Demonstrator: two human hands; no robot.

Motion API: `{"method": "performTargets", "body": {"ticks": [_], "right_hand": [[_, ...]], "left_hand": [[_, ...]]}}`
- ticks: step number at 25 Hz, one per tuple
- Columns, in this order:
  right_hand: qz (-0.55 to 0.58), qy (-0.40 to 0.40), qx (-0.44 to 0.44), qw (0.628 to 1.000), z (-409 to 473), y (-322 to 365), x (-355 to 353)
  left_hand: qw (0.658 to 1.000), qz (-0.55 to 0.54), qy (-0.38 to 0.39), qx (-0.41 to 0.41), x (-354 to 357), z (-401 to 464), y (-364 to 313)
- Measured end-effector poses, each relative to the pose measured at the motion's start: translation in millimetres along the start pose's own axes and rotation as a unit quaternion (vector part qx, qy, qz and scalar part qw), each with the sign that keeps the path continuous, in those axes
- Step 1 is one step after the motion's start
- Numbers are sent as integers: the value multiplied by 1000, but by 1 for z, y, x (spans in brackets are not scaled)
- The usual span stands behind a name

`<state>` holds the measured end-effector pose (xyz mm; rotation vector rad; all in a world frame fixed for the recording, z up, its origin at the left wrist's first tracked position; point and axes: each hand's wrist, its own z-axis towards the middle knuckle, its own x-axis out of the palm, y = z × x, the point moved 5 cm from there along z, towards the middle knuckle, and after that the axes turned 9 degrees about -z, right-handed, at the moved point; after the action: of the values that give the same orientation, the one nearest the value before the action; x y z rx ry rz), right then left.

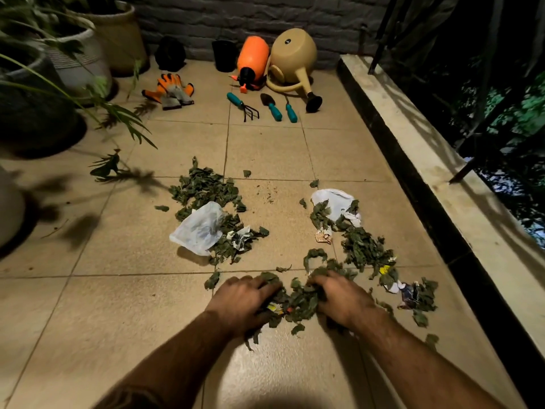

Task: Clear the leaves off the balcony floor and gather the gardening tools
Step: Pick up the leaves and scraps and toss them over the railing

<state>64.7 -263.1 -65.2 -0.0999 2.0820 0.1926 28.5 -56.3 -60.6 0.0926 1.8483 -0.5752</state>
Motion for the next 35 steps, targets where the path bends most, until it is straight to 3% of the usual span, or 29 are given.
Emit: {"method": "performTargets", "body": {"ticks": [2,6,8,11,13,15,18,20,21,23,25,26,30,35], "right_hand": [[39,11,14,999,-1,-6,-17],[66,-75,133,986,3,-38,-43],[107,-65,180,976,7,-52,-32],[165,6,152,975,10,-53,-8],[151,44,112,981,8,-38,5],[84,23,83,993,10,-24,7],[26,-73,109,991,11,-20,-21],[19,-93,146,985,12,-29,-30],[36,-67,147,986,11,-30,-28],[96,12,94,991,6,-16,-18],[62,70,22,995,2,6,-3],[23,76,0,997,2,12,3],[2,36,17,999,0,13,-13],[-3,132,51,990,-9,27,-2]], "left_hand": [[999,-4,-23,-27,-13,4,7],[982,-78,-65,-159,-32,15,30],[975,-90,-48,-195,-37,29,44],[970,-111,26,-216,-34,39,53],[970,-111,57,-210,-27,38,49],[979,-56,64,-185,-18,35,39],[990,-11,-21,-141,-24,36,33],[987,-40,-71,-138,-30,36,33],[985,-69,-70,-142,-29,37,35],[984,-108,14,-143,-18,36,33],[984,-58,126,-115,-2,30,28],[985,-21,145,-94,3,28,27],[996,-9,76,-46,-7,27,27],[987,-3,123,-105,-1,13,24]]}}
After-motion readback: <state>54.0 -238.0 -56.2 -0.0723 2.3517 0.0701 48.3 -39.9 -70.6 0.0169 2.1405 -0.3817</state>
